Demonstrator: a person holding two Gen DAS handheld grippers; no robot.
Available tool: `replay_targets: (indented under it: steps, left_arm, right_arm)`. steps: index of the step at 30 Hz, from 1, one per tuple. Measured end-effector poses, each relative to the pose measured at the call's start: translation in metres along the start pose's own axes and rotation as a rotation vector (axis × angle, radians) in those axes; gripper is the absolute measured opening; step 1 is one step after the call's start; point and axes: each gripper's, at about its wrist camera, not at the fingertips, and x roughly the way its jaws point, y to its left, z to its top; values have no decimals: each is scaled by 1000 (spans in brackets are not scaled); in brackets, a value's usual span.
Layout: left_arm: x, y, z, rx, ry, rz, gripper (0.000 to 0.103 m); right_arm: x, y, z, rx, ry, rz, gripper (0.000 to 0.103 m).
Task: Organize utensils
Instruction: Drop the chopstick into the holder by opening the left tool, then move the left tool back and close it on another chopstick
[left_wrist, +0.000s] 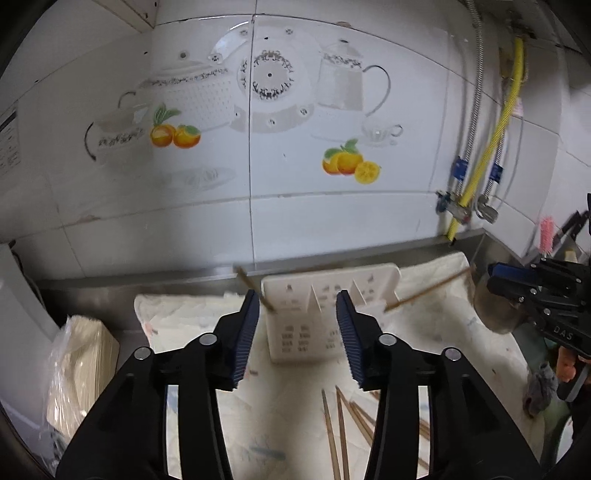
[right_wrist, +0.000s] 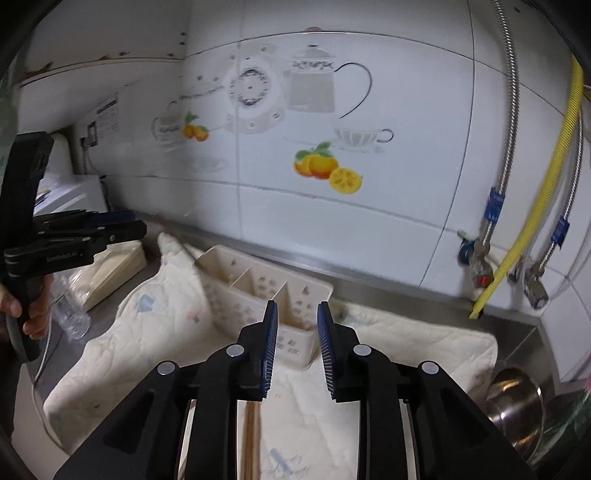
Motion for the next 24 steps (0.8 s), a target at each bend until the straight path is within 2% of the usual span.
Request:
replay_targets:
  steps: [8,15,24]
  left_arm:
    - [-15,1,-64,-35,39,-14,48]
    - [-20,10,-111,-100,74,-18,52]
    - [-23,19,-151,-155,115,16,54]
  right_arm:
    - [-8,14,-77,33,62,46,23]
    - [0,18,-146,72,148,44,23]
    - [21,26,-199,77,255,53,22]
